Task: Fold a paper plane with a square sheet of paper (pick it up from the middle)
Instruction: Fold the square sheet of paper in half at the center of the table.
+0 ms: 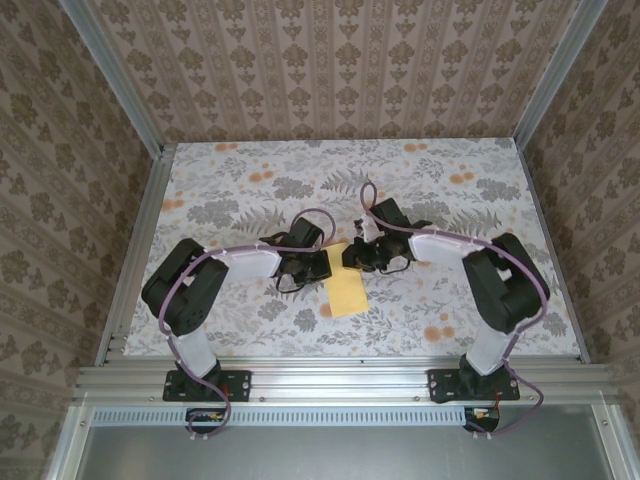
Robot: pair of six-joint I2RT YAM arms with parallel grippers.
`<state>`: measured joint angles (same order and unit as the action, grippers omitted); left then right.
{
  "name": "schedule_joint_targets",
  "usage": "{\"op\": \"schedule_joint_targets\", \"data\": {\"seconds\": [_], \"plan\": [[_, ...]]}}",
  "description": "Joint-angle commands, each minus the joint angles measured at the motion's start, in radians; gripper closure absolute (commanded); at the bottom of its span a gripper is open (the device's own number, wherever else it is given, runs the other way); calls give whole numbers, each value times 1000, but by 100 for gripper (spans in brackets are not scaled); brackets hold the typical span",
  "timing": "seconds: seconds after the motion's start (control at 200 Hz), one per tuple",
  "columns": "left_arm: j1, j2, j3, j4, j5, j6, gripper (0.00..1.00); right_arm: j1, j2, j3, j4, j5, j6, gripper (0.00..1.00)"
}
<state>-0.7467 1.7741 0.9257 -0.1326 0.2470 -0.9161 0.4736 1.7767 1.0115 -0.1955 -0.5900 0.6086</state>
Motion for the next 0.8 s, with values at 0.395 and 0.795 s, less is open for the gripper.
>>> {"op": "schedule_joint_targets", "data": {"seconds": [0.395,0.795], "plan": [[-13,75,-34,-122,-40,42,93,-78,228,90,25,19,78,82],[-14,76,-32,-131,-47,46,93,-79,208,155,87,-18,128,82]]}}
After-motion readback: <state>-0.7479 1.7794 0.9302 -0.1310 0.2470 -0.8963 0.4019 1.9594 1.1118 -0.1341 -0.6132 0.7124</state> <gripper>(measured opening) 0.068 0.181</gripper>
